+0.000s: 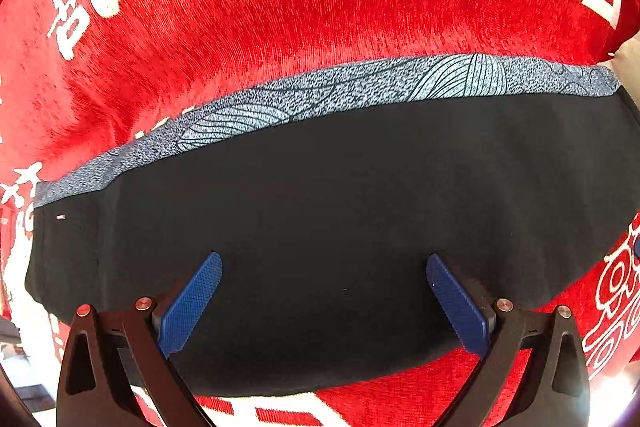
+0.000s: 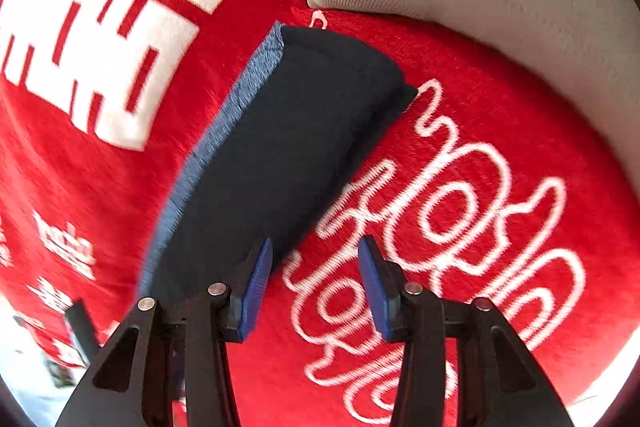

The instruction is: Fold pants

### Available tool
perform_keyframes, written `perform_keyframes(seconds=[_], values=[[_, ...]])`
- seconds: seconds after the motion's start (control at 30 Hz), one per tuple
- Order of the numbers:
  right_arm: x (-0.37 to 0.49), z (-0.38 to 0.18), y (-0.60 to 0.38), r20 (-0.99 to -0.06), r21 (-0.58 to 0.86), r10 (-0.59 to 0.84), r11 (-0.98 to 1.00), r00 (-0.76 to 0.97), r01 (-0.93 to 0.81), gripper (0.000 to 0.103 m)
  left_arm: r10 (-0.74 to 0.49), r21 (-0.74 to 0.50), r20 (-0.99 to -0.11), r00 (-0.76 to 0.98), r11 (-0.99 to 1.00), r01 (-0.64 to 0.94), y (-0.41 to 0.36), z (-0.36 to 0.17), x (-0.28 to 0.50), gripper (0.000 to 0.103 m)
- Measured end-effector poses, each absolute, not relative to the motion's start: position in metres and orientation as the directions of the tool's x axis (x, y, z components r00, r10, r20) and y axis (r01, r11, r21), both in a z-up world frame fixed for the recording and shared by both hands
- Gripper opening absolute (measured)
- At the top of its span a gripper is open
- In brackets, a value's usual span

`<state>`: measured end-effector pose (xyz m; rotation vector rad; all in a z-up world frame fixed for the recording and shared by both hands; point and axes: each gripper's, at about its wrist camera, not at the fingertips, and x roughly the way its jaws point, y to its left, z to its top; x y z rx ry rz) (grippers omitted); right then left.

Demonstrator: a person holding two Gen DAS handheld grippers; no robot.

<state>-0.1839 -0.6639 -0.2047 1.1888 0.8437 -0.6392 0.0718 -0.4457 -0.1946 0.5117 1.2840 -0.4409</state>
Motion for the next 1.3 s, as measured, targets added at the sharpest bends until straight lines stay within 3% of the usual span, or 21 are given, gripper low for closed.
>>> perform_keyframes(seconds=[0.2,0.3,0.4,0.63,0.7,0.8,0.87,1.0,1.17,1.3], values=[[-0.201,-0.213,-0.684,-0.794,0.597,-0.014,0.171,0.608,0.784,0.049,-0.092,0.081,-0.966,0.243,0.781,0.619,-0.489,-0.171,0.059,0.103],[-0.187,-0.193,-0.679,-0.835,0.51,-0.069,0.273,0.546,0.815,0.049,-0.093,0.103,-0.96,0.263,0.759,0.643,-0.515,-0.174,0.056,0.103],[-0.173,-0.165,-0.684,-0.809,0.492,-0.137,0.372,0.571,0.787,0.049,-0.058,0.105,-0.971,0.234,0.774,0.625,-0.525,-0.188,0.052,0.103],[-0.079,-0.205,-0.734,-0.816,0.509,0.0,0.475,0.578,0.718,0.049,-0.093,0.058,-0.965,0.245,0.835,0.547,-0.5,-0.198,0.054,0.103],[-0.072,-0.213,-0.741,-0.843,0.461,-0.008,0.505,0.539,0.73,0.029,-0.094,0.054,-0.966,0.242,0.837,0.544,-0.498,-0.201,0.057,0.103],[-0.081,-0.205,-0.755,-0.87,0.332,-0.146,0.532,0.47,0.779,0.023,-0.098,0.051,-0.966,0.24,0.835,0.548,-0.497,-0.203,0.059,0.103],[-0.089,-0.195,-0.759,-0.871,0.321,-0.157,0.535,0.466,0.781,0.029,-0.098,0.05,-0.967,0.237,0.834,0.549,-0.494,-0.206,0.064,0.103],[-0.116,-0.168,-0.734,-0.84,0.383,-0.117,0.562,0.53,0.733,0.054,-0.077,0.069,-0.97,0.231,0.824,0.563,-0.499,-0.202,0.068,0.103],[-0.19,-0.188,-0.699,-0.769,0.61,-0.009,0.288,0.639,0.738,0.054,-0.078,0.107,-0.958,0.277,0.796,0.596,-0.506,-0.191,0.07,0.103],[-0.224,-0.218,-0.68,-0.725,0.684,-0.006,0.115,0.689,0.721,0.054,-0.08,0.095,-0.961,0.263,0.801,0.591,-0.501,-0.201,0.072,0.103]])
